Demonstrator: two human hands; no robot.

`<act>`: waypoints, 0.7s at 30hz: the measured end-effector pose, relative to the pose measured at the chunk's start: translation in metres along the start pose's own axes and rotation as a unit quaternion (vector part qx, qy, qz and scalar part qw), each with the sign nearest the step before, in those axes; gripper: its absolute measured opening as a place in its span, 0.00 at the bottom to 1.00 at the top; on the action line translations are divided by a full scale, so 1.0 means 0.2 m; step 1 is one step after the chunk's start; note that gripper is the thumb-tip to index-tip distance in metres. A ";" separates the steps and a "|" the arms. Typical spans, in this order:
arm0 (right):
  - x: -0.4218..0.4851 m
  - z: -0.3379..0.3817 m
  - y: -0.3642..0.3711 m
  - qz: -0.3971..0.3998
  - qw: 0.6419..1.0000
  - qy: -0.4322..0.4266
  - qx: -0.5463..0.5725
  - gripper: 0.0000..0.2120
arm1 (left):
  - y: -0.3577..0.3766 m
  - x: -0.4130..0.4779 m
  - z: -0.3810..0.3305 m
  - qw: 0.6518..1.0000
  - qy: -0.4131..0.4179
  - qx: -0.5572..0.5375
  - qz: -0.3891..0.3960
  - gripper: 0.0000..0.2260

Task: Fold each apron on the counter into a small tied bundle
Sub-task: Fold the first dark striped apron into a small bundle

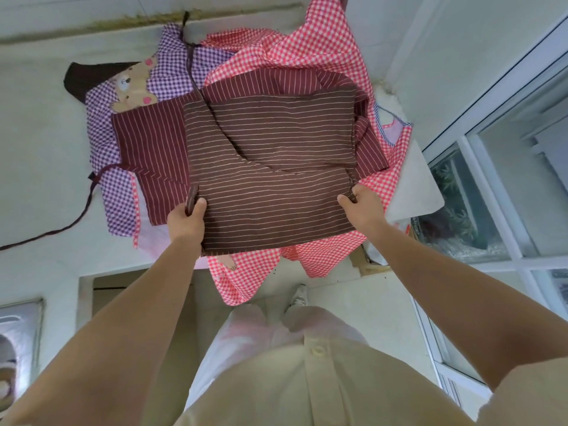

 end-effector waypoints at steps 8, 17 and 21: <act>0.05 0.20 0.18 0.020 0.999 -0.038 0.011 0.17 | -0.22 0.00 -0.07 0.979 0.072 0.119 -0.149 0.15; -0.01 0.10 0.12 -0.034 0.998 -0.055 -0.015 0.18 | -0.11 0.09 -0.04 0.948 0.083 0.234 -0.198 0.20; 0.00 0.08 0.12 -0.036 0.999 -0.035 0.010 0.11 | -0.06 0.12 -0.03 0.935 0.076 0.293 -0.185 0.22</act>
Point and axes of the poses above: each hand's wrist, its own x-axis towards the middle knuckle, its own y-axis out of the palm, z = x × y, the point moved 2 cm from there along x, towards the middle knuckle, and after that the axes turned 8 degrees about -y, right-handed, at the moved point
